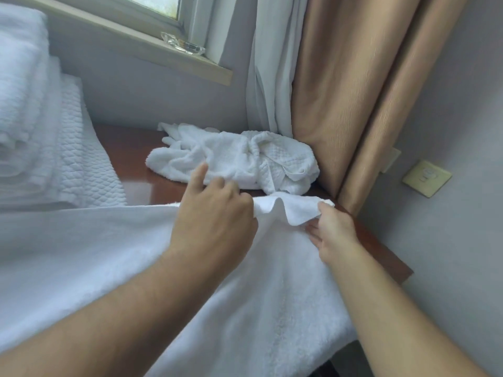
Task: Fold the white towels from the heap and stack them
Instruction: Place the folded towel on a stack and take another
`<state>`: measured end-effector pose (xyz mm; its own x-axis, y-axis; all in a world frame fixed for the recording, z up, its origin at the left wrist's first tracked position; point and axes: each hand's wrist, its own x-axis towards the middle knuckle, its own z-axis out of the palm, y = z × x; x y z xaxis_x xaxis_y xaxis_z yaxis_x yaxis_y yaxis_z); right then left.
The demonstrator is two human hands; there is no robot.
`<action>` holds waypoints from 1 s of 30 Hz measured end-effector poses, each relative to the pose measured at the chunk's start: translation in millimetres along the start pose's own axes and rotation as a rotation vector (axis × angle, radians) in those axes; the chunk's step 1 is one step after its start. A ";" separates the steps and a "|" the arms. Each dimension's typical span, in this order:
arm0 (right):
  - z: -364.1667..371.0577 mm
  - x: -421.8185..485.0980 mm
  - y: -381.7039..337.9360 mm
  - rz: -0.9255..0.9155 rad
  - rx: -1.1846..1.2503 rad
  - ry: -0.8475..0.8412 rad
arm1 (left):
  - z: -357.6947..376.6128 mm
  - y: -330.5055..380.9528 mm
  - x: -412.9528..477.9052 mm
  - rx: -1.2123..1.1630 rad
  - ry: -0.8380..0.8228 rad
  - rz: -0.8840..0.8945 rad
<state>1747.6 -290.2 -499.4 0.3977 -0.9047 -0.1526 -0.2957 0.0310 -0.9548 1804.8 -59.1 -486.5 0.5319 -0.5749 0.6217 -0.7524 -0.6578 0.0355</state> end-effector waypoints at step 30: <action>-60.3 53.9 41.2 -0.332 -0.176 0.648 | 12.9 10.0 -20.0 -0.121 -0.469 0.025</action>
<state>1704.5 -363.3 -531.5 -0.0846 -0.9256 0.3689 -0.4055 -0.3062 -0.8613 1791.7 -60.5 -508.7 0.6100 -0.7655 0.2045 -0.7921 -0.5956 0.1333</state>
